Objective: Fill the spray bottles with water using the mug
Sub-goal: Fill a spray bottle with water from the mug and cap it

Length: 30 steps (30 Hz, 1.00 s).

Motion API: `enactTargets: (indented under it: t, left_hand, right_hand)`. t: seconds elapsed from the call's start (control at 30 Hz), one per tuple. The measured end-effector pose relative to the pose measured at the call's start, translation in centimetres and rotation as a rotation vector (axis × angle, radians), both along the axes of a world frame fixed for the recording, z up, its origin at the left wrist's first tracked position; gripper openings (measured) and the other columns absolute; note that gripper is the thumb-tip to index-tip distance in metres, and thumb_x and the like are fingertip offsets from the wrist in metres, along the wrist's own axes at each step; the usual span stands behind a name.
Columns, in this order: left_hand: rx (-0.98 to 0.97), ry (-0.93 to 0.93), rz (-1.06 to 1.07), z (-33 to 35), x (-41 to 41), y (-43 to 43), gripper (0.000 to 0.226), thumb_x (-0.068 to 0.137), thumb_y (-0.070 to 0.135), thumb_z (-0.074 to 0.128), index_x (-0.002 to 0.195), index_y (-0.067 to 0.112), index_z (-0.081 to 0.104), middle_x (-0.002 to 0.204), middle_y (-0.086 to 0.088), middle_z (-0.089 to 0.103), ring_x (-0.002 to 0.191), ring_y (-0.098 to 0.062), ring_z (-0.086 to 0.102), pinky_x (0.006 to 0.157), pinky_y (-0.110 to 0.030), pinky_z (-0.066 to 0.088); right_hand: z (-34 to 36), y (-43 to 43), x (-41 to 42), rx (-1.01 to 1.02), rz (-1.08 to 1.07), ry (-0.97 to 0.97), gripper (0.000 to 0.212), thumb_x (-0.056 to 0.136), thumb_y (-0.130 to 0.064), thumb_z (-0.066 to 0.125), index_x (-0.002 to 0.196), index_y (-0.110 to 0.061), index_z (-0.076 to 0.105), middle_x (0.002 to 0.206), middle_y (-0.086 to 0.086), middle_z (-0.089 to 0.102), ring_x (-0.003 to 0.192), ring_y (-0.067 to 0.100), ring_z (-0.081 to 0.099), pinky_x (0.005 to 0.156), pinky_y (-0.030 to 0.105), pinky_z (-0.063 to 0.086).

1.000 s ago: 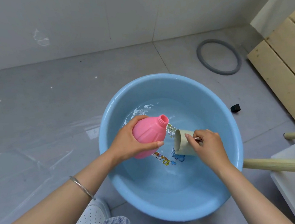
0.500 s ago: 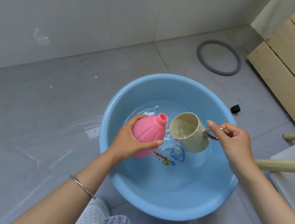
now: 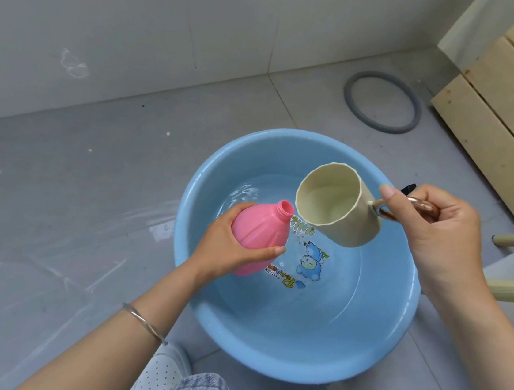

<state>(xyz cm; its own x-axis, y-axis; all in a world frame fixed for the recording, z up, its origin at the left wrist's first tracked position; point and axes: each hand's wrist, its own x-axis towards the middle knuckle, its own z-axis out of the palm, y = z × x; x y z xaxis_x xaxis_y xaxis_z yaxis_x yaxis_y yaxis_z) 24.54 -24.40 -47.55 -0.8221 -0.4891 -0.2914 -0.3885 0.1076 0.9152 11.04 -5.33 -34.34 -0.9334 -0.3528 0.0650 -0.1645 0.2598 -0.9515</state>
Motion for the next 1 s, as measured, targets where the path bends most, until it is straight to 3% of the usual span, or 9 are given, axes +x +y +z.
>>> enactTargets:
  t: [0.07,0.2,0.37,0.57,0.63,0.8,0.9,1.0]
  left_hand:
    - [-0.005,0.005,0.0,0.0,0.0,0.0,0.086,0.04,0.068,0.084,0.117,0.042,0.056,0.11,0.018,0.064,0.098,-0.005,0.064,0.084,-0.028,0.056]
    - [-0.016,0.009,-0.003,0.0,-0.1,0.0,0.087,0.04,0.068,0.083,0.118,0.043,0.055,0.112,0.019,0.063,0.1,-0.004,0.063,0.085,-0.028,0.055]
    - [0.005,0.025,0.002,0.0,0.0,0.1,0.086,0.04,0.066,0.084,0.118,0.042,0.056,0.112,0.019,0.063,0.1,-0.003,0.063,0.084,-0.024,0.055]
    - [0.007,0.026,0.01,-0.1,-0.1,0.0,0.086,0.04,0.066,0.085,0.117,0.042,0.056,0.113,0.019,0.063,0.1,-0.002,0.063,0.085,-0.024,0.054]
    - [0.0,0.023,0.012,-0.2,-0.1,0.0,0.086,0.04,0.066,0.085,0.117,0.042,0.055,0.113,0.019,0.063,0.101,-0.003,0.063,0.085,-0.026,0.055]
    - [0.0,0.019,0.004,-0.3,-0.1,-0.1,0.088,0.04,0.066,0.086,0.119,0.043,0.055,0.114,0.019,0.062,0.101,-0.004,0.063,0.085,-0.029,0.056]
    - [0.002,0.031,0.008,-0.1,-0.1,-0.1,0.083,0.04,0.065,0.086,0.115,0.045,0.056,0.111,0.022,0.063,0.099,-0.001,0.063,0.085,-0.026,0.055]
    - [-0.004,0.029,0.009,-0.1,0.0,0.0,0.084,0.04,0.066,0.086,0.116,0.045,0.056,0.111,0.022,0.063,0.1,-0.002,0.062,0.086,-0.027,0.055]
  right_hand:
    - [0.1,-0.2,0.1,0.018,0.012,0.062,0.041,0.082,-0.017,0.073,0.055,0.001,0.048,0.054,0.022,0.044,0.056,0.015,0.039,0.049,0.015,0.028]
    - [0.3,-0.7,0.4,0.066,0.056,0.18,0.043,0.08,-0.013,0.074,0.057,0.005,0.043,0.047,-0.006,0.037,0.047,0.005,0.033,0.048,0.01,0.026]
    - [0.6,-1.2,0.6,0.116,0.132,0.344,0.039,0.077,-0.022,0.072,0.055,-0.007,0.043,0.057,-0.005,0.042,0.057,0.006,0.037,0.058,0.013,0.029]
    - [1.2,-1.5,0.9,0.211,0.168,0.517,0.042,0.079,-0.022,0.071,0.053,-0.015,0.039,0.061,0.002,0.043,0.062,0.009,0.038,0.059,0.015,0.028]
    - [1.3,-1.6,1.0,0.237,0.17,0.571,0.042,0.08,-0.021,0.071,0.053,-0.013,0.04,0.053,-0.001,0.039,0.062,0.009,0.037,0.059,0.016,0.027]
    - [1.7,-1.8,1.0,0.262,0.178,0.656,0.041,0.081,-0.023,0.07,0.053,-0.012,0.042,0.056,-0.009,0.041,0.064,0.009,0.038,0.061,0.023,0.028]
    - [1.9,-1.9,1.0,0.281,0.182,0.715,0.039,0.082,-0.026,0.067,0.054,-0.014,0.042,0.056,-0.012,0.038,0.064,0.008,0.038,0.063,0.021,0.028]
    - [2.2,-2.0,1.2,0.308,0.184,0.77,0.04,0.082,-0.025,0.067,0.054,-0.013,0.041,0.057,-0.013,0.035,0.062,0.013,0.028,0.065,0.02,0.028]
